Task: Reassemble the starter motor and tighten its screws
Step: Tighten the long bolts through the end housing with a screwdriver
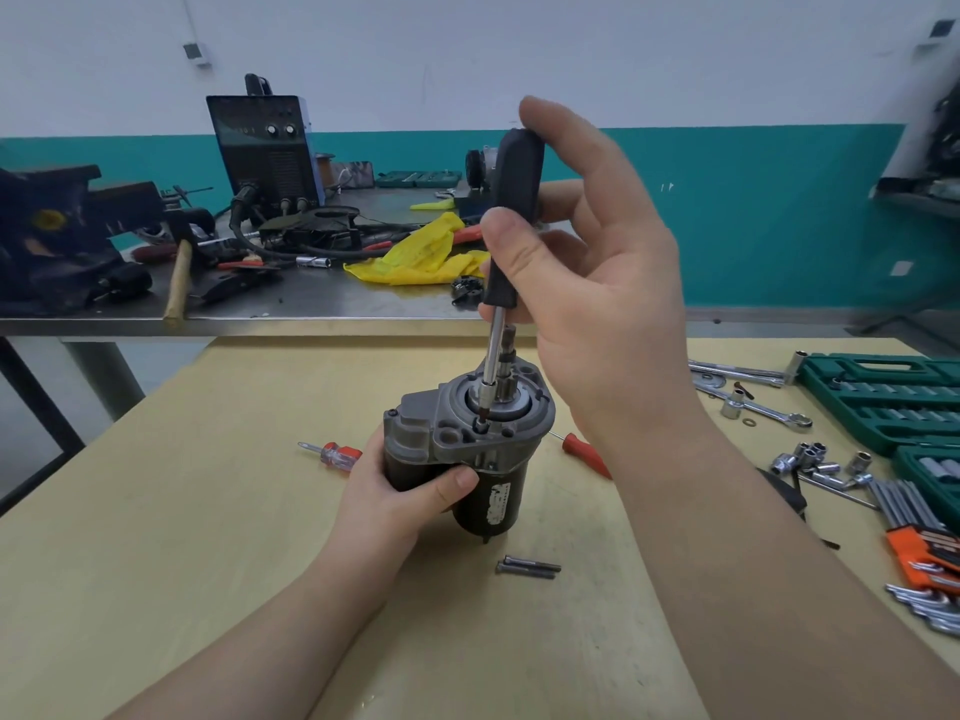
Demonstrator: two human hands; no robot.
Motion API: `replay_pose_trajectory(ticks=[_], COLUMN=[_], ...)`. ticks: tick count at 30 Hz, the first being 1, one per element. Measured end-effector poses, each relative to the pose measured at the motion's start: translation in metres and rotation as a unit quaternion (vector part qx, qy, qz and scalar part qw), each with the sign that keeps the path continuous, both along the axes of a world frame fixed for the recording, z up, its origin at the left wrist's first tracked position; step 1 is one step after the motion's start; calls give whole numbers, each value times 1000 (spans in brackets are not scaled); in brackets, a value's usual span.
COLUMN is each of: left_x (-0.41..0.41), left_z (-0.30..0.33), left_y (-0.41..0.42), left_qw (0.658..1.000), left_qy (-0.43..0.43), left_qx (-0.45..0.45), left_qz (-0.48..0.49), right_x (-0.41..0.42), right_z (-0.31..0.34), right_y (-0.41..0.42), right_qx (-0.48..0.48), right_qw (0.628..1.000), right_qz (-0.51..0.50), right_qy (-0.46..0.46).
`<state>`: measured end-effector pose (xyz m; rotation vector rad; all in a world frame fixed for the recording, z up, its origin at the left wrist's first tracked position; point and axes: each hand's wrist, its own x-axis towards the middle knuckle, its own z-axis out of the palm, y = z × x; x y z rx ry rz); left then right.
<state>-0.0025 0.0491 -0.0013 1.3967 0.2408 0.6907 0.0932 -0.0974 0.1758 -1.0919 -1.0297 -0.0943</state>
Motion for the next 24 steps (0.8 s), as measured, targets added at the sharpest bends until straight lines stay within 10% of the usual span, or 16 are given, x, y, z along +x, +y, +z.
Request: replay_pose_trajectory(ticks=[24], left_x=[0], left_z=[3], left_y=[-1], left_qw=[1000], left_qy=[11], left_qx=[22], left_qz=[13], right_x=[4], right_z=[1], right_y=[-3], right_qx=[6], right_qw=[1000], right_qz=[2], right_qy=[12])
